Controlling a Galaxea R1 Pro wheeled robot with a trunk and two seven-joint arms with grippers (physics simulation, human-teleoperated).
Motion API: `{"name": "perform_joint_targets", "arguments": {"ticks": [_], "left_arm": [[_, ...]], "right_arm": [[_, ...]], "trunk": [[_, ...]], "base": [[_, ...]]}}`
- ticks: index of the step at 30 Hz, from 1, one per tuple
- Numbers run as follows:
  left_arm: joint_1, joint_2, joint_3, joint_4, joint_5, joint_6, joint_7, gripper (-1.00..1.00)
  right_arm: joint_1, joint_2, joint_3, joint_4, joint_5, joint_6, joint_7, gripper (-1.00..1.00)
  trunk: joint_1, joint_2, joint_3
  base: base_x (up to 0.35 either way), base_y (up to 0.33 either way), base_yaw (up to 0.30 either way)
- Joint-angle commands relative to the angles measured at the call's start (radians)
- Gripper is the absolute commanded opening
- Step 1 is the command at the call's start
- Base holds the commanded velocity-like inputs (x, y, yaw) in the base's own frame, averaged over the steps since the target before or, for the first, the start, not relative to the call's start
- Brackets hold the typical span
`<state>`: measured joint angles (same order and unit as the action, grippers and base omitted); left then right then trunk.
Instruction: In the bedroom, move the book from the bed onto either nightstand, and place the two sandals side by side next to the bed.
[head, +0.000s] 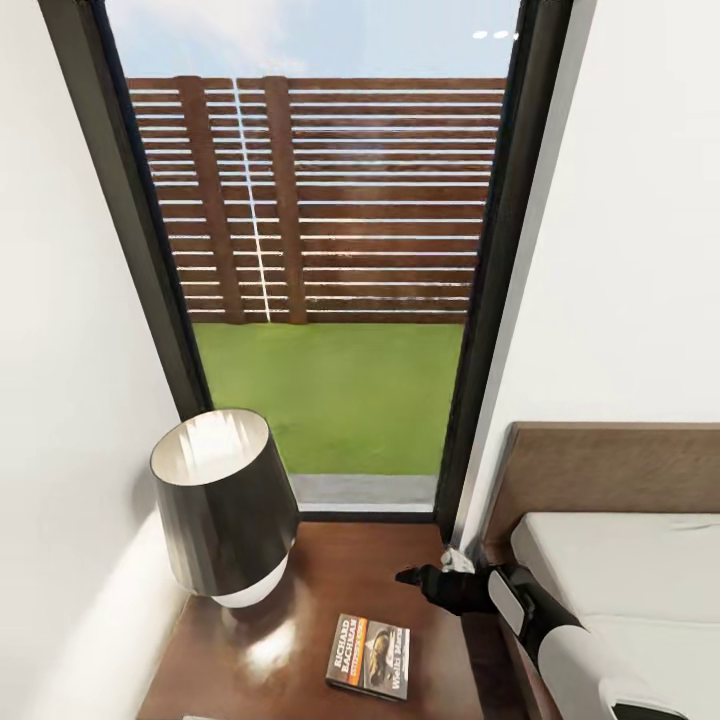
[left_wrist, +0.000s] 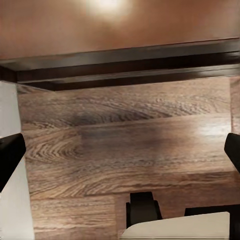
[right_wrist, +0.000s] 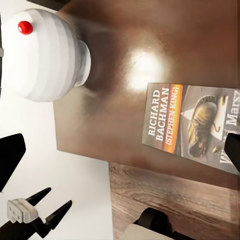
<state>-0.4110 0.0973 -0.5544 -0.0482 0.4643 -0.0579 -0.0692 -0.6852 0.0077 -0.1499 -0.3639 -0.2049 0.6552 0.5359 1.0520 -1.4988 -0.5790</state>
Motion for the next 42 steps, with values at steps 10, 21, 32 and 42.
{"name": "perform_joint_targets", "arguments": {"ticks": [10,21,32,42], "left_arm": [[0.023,0.007,-0.008,0.003,0.01,-0.039,-0.002,1.0],[0.055,0.009,-0.009,0.003,0.01,-0.047,0.013,1.0],[0.099,0.011,-0.009,0.003,0.01,-0.08,0.022,1.0],[0.122,0.015,-0.01,0.004,0.01,-0.09,0.023,1.0]], "right_arm": [[0.069,-0.021,-0.006,0.001,-0.003,-0.06,-0.025,1.0],[0.101,-0.024,-0.005,0.004,-0.003,-0.073,-0.033,1.0],[0.151,-0.023,-0.005,0.115,-0.004,-0.26,-0.051,1.0],[0.167,-0.024,-0.006,0.325,-0.007,-0.512,-0.146,1.0]], "trunk": [[-0.039,0.07,0.031],[-0.081,0.147,0.065],[-0.123,0.224,0.099],[-0.161,0.294,0.131]], "base": [[0.0,0.0,0.0],[0.0,0.0,0.0],[0.0,0.0,0.0],[0.0,0.0,0.0]]}}
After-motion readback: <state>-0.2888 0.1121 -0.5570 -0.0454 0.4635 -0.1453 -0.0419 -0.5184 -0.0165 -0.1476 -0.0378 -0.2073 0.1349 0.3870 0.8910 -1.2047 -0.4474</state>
